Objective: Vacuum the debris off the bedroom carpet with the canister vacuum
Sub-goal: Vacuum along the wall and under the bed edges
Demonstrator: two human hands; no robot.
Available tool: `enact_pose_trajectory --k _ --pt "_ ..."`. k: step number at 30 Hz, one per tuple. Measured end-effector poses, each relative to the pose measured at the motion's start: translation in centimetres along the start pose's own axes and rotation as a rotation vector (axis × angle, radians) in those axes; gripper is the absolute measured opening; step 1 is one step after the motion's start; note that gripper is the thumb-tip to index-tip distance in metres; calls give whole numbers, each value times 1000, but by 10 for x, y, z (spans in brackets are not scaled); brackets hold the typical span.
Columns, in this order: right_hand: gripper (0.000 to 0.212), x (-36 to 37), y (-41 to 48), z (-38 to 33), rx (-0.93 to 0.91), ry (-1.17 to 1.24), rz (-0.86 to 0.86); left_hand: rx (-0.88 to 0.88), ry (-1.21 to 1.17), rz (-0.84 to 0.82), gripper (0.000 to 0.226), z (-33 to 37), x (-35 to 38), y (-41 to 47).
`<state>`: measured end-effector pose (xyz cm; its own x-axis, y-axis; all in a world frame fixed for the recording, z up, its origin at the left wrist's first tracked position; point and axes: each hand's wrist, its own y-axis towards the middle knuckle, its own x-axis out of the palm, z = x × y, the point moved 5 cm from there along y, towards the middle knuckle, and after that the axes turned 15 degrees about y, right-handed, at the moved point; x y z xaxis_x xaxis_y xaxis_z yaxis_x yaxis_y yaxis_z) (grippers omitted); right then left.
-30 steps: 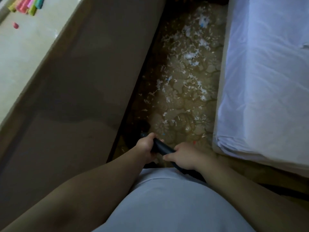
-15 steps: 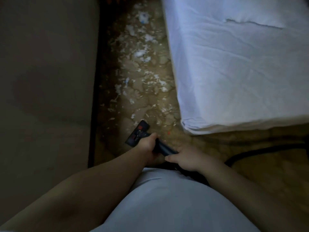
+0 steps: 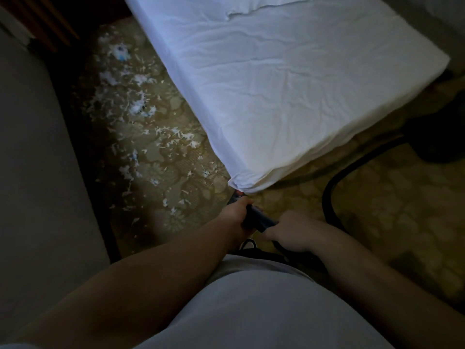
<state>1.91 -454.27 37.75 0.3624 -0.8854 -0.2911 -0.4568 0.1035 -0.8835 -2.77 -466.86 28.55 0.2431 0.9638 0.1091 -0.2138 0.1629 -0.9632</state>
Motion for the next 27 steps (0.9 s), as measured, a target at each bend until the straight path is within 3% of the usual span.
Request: enact_pose_trajectory --k 5,11,17,24,27 --pt "36 7 9 -15 6 117 -7 62 37 82 21 14 -14 5" --pt "41 54 38 -63 5 130 -30 10 43 162 24 37 -94 19" --pt "44 114 75 -163 -31 163 -75 54 -34 145 23 95 -198 35" --pt "46 196 104 -287 -39 223 -74 -48 154 232 53 162 -340 48" --pt "46 214 119 -331 -40 207 -101 -57 144 228 55 189 -381 46"
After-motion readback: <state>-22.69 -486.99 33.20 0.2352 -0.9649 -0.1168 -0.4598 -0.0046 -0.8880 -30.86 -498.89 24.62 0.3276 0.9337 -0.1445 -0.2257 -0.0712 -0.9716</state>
